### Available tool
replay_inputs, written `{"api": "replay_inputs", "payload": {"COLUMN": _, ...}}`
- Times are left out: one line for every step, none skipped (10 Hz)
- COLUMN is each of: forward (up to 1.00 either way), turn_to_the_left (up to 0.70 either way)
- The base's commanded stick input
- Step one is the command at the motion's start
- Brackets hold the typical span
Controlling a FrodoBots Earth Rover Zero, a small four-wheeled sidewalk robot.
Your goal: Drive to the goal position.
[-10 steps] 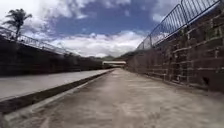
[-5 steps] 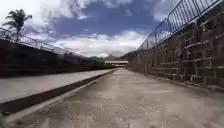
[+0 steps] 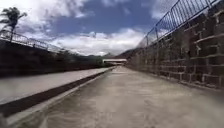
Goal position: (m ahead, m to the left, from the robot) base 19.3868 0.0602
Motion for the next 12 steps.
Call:
{"api": "replay_inputs", "payload": {"forward": 1.0, "turn_to_the_left": -0.27}}
{"api": "replay_inputs", "payload": {"forward": 1.0, "turn_to_the_left": -0.27}}
{"api": "replay_inputs", "payload": {"forward": 1.0, "turn_to_the_left": -0.27}}
{"api": "replay_inputs", "payload": {"forward": 1.0, "turn_to_the_left": -0.27}}
{"api": "replay_inputs", "payload": {"forward": 1.0, "turn_to_the_left": -0.27}}
{"api": "replay_inputs", "payload": {"forward": 1.0, "turn_to_the_left": -0.25}}
{"api": "replay_inputs", "payload": {"forward": 1.0, "turn_to_the_left": -0.15}}
{"api": "replay_inputs", "payload": {"forward": 1.0, "turn_to_the_left": -0.04}}
{"api": "replay_inputs", "payload": {"forward": 1.0, "turn_to_the_left": 0.0}}
{"api": "replay_inputs", "payload": {"forward": 1.0, "turn_to_the_left": 0.0}}
{"api": "replay_inputs", "payload": {"forward": 1.0, "turn_to_the_left": 0.0}}
{"api": "replay_inputs", "payload": {"forward": 1.0, "turn_to_the_left": 0.0}}
